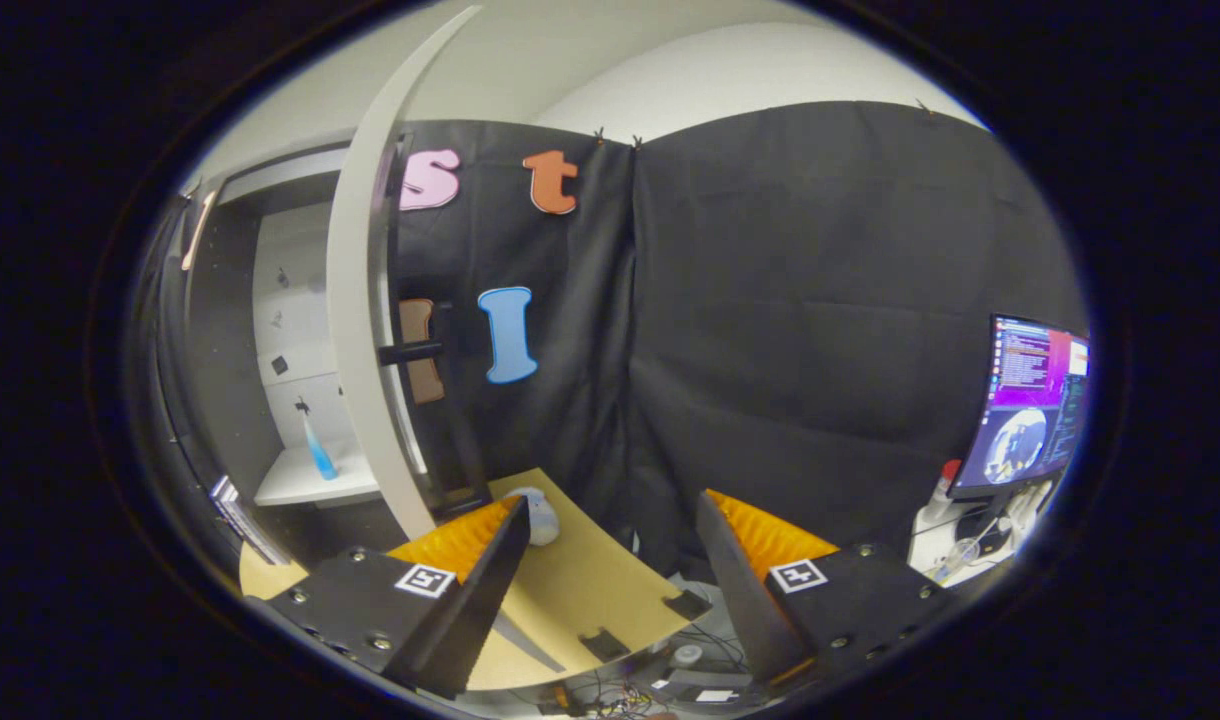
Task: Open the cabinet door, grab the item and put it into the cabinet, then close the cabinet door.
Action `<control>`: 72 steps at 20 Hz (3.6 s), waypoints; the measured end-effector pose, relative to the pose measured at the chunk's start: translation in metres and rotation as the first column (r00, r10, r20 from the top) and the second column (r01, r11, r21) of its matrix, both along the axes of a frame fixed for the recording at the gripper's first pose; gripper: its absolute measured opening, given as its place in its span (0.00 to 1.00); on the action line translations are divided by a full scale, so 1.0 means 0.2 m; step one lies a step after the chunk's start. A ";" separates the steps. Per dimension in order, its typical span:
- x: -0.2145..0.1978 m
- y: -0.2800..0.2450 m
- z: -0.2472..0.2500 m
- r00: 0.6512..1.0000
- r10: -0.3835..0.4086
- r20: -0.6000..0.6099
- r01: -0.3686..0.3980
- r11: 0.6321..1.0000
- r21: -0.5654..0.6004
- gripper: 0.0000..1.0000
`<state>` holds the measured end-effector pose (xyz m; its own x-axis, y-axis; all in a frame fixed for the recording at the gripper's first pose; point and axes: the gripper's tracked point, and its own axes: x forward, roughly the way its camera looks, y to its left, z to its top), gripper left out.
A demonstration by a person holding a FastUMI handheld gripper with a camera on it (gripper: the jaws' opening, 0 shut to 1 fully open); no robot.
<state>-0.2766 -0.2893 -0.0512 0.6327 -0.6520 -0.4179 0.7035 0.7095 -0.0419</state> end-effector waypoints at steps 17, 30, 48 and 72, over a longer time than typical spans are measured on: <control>0.11 0.13 0.04 0.992 0.125 0.020 -0.126 0.990 0.059 0.96; 0.33 0.63 -0.02 0.878 0.473 0.080 -0.479 0.856 0.193 0.96; 0.68 1.00 -0.08 0.724 0.668 0.172 -0.688 0.681 0.250 0.96; 0.75 1.12 0.04 0.669 0.694 0.267 -0.743 0.615 0.262 0.96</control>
